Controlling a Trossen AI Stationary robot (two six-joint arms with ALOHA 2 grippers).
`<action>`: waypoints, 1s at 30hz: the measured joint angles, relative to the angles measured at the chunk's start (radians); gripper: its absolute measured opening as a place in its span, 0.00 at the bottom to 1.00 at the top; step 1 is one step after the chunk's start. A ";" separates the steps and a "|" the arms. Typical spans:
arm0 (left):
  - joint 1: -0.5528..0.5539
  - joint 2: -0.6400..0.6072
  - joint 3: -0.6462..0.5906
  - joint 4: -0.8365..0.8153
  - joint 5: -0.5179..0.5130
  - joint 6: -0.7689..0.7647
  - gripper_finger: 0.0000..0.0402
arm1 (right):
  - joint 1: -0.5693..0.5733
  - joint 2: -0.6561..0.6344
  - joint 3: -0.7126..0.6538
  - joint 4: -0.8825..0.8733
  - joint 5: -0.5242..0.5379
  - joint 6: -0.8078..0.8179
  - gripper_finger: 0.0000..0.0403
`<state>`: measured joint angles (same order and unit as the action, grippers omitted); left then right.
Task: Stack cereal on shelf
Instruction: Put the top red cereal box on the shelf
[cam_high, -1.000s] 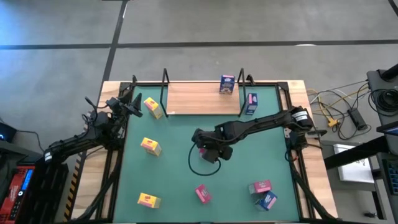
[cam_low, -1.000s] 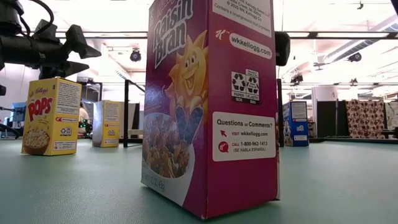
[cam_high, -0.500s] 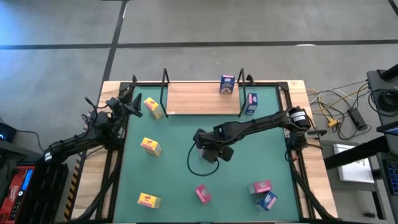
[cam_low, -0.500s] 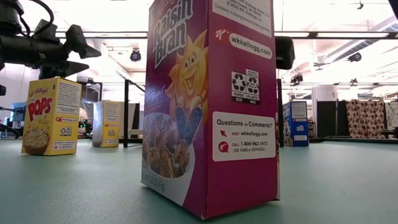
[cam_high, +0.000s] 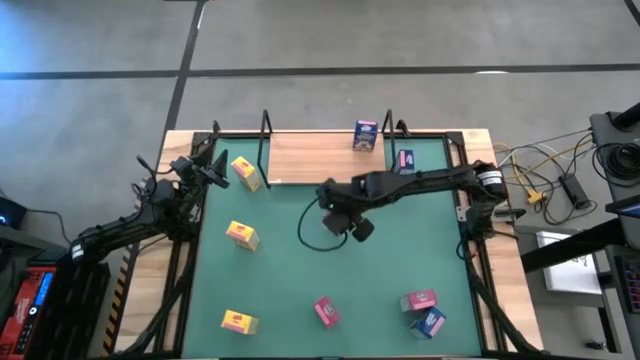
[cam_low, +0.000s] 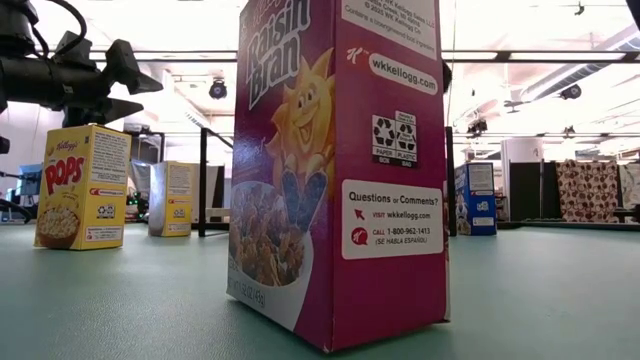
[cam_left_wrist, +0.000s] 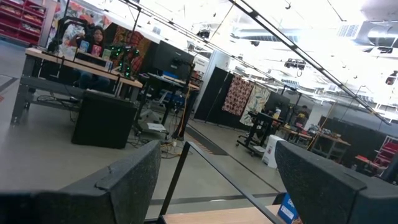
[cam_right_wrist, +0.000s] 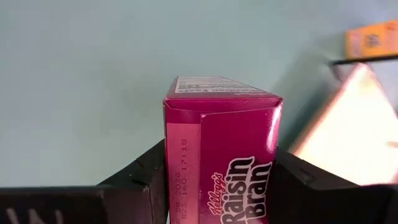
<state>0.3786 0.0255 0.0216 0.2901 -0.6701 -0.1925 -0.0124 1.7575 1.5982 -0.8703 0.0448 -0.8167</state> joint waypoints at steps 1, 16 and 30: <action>0.000 0.000 0.000 0.000 0.000 0.000 0.74 | -0.015 -0.014 0.000 -0.003 0.000 -0.010 0.44; 0.000 0.000 0.000 0.000 0.000 0.000 0.74 | -0.341 -0.091 0.000 0.052 -0.078 -0.086 0.45; 0.000 0.000 0.000 0.000 0.000 0.000 0.74 | -0.444 -0.010 0.001 0.170 -0.074 -0.181 0.54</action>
<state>0.3786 0.0257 0.0216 0.2901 -0.6701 -0.1925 -0.4561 1.7471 1.5990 -0.6999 -0.0288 -0.9975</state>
